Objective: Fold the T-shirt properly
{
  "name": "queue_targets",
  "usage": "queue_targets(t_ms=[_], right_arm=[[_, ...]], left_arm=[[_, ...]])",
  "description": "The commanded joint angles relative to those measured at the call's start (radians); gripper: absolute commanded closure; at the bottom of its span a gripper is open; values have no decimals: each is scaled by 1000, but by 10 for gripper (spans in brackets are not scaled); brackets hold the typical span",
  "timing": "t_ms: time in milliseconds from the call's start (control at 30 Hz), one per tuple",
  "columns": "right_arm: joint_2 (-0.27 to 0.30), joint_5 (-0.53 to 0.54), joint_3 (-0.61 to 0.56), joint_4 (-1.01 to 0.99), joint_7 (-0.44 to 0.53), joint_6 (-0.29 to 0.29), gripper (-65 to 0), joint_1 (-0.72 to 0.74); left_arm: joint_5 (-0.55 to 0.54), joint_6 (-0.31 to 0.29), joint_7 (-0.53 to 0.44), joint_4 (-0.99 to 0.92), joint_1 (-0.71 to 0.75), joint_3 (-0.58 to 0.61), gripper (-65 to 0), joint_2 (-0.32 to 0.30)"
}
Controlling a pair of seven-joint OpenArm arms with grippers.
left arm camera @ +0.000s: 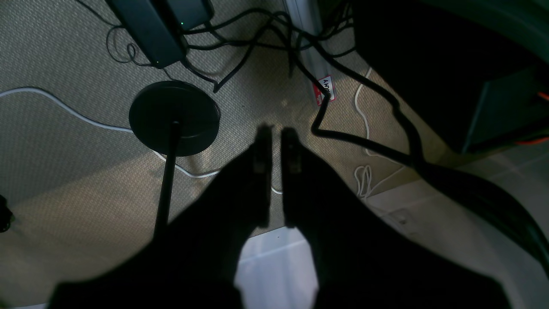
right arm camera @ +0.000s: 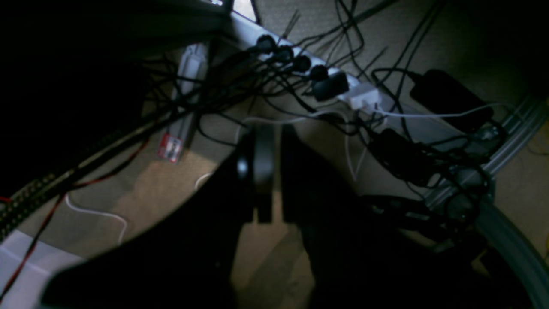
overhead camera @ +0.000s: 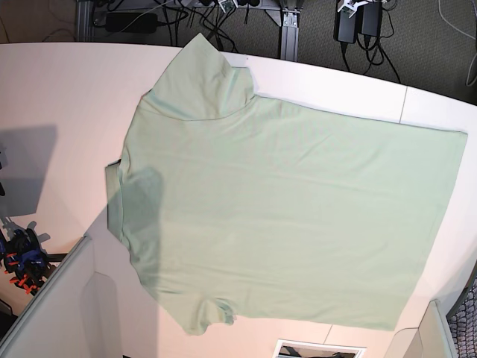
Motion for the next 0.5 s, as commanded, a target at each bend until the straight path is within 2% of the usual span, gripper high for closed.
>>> queue_targets(t_ms=[0,67,167,200,233,300,400,433,467], right_arm=[[5,-6,2,5,8,-7,-64,-3],[5,-6,2,5,8,-7,-160,-3],[5,-5,2,5,9,-8,-340,-3],[5,-6,2,5,9,-8,-366,-3],[5,-6,2,5,10,-8,-367,-3],[5,-11,2,5,21,-8,-338,-3],[5,-51,2,5,27,-8,-115,-3],[5,-51,2,5,27,-8,-58,-3],[5,-51,2,5,28,-8,-32,-3]], left_arm=[[-2,-18,-2,3,5,2,-46,0],[-1,-18,-2,4,10,2,-114,0],[-1,-18,-6,4,15,2,-231,0],[-1,-18,-7,4,15,2,-237,0],[-1,-18,-7,4,15,2,-236,0],[-1,-18,-11,4,15,2,-218,0],[-1,-18,-11,4,15,2,-90,0],[-1,-18,-10,4,15,2,-73,0],[-2,-18,-10,4,15,2,-73,0]])
